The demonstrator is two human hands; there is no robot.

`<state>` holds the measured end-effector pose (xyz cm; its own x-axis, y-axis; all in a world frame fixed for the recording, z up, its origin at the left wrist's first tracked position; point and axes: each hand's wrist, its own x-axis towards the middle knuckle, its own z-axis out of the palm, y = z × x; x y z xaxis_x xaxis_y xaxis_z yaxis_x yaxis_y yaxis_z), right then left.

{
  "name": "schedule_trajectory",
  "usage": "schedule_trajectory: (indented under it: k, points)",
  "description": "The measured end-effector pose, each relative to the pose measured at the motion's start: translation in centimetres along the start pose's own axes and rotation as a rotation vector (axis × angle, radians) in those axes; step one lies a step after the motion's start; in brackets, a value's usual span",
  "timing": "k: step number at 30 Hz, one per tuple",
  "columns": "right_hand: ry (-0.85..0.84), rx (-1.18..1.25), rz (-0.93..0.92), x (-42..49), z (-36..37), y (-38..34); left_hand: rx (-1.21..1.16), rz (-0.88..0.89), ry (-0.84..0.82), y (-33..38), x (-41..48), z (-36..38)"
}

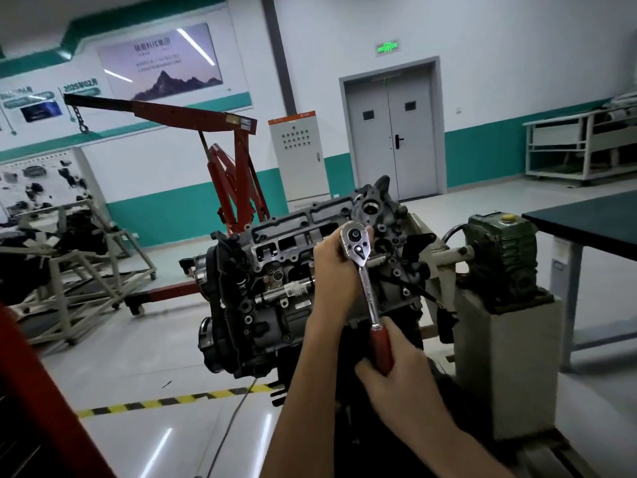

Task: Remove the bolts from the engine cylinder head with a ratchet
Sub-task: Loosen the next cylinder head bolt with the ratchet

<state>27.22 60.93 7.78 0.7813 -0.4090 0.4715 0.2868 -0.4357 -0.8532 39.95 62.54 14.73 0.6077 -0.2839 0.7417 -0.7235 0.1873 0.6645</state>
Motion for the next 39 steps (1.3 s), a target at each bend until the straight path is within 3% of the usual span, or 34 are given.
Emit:
schedule_trajectory:
  k: [5,7,10,14,18,24,27,29,34,37,39]
  points:
    - [-0.31,-0.578,-0.153,4.7,-11.5,-1.0,0.004,0.009,0.011,0.5,0.0,0.3]
    - [-0.333,-0.695,-0.203,6.7,-13.2,-1.7,-0.005,0.006,0.032,0.2,-0.2,0.2]
    - [-0.256,-0.57,-0.139,5.1,-10.7,-0.4,-0.03,0.001,0.04,0.0,-0.5,-0.2]
    - [0.053,-0.126,-0.032,-0.2,-2.0,0.4,-0.037,-0.009,0.058,0.5,-0.6,0.0]
    - [0.04,0.047,0.022,-0.5,2.1,-0.1,-0.042,-0.005,0.029,0.3,-0.5,-0.1]
    - [-0.289,-0.507,-0.124,3.7,-10.5,-0.4,-0.001,-0.026,-0.032,0.5,0.1,0.0]
    - [-0.306,-0.701,-0.213,6.6,-13.5,-1.2,0.031,-0.016,-0.038,0.5,0.3,0.0]
    - [-0.262,-0.645,-0.182,5.9,-12.2,-0.4,0.017,-0.024,-0.011,0.3,0.0,-0.1]
    - [0.054,-0.072,0.024,-0.5,-1.1,0.3,0.015,-0.01,0.029,0.3,-0.3,0.2]
    - [0.072,0.096,0.033,-0.7,2.8,-0.1,-0.001,0.009,0.015,0.5,-0.4,-0.1]
    - [0.017,0.022,0.023,-0.2,1.1,0.0,-0.009,0.006,0.007,0.4,-0.3,-0.3]
